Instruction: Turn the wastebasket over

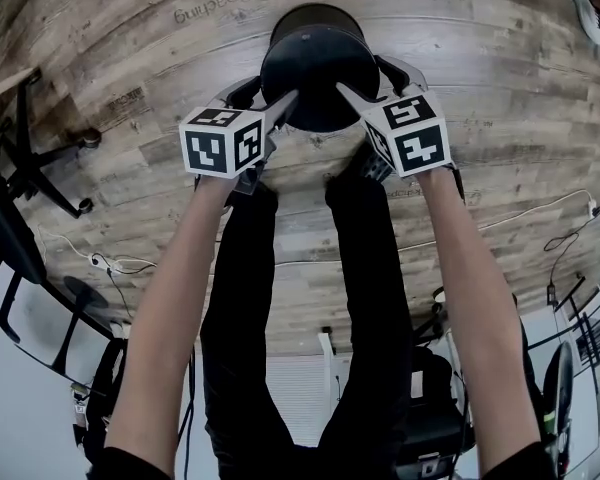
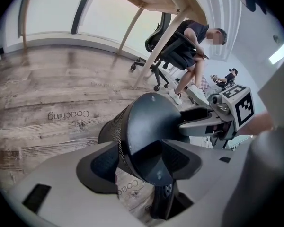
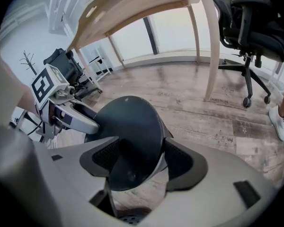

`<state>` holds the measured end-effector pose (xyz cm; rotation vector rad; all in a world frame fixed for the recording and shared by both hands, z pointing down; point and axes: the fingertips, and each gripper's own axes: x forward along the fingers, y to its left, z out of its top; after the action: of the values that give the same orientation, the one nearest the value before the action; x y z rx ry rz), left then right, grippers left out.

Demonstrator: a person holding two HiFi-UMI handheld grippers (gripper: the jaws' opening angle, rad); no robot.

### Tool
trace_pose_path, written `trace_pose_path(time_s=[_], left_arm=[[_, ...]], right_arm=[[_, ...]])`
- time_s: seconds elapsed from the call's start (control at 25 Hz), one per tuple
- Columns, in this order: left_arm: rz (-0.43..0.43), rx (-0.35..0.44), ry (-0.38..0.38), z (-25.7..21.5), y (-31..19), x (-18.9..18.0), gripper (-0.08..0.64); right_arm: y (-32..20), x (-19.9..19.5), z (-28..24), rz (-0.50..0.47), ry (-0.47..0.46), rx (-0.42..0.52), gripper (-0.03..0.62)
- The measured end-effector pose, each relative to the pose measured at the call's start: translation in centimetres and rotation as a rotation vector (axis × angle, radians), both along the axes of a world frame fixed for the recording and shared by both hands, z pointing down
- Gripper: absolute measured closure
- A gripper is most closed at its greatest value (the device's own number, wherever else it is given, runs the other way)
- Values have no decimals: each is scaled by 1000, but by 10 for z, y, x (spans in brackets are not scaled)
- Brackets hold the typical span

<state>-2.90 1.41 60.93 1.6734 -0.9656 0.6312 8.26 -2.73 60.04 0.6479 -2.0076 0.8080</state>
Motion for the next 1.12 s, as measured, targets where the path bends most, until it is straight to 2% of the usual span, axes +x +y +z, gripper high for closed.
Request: trace_pose_path(time_s=[0.36,0.64,0.92,1.12], left_arm=[[63,82,-75,-15,-22,-7,284],[79,91,-89,-16,-17,-13,295],[88,61,-90,-13,5,-12,285],[109,45,-98,-10,21,-11,278]], right_arm=[[-21,-2,-16,12,14,78,302],[-20,-4,-22,0,10,86,338],[-3,-2,-25,19,-23,28,370],[14,-3,-28,-22,-46,-24,368]])
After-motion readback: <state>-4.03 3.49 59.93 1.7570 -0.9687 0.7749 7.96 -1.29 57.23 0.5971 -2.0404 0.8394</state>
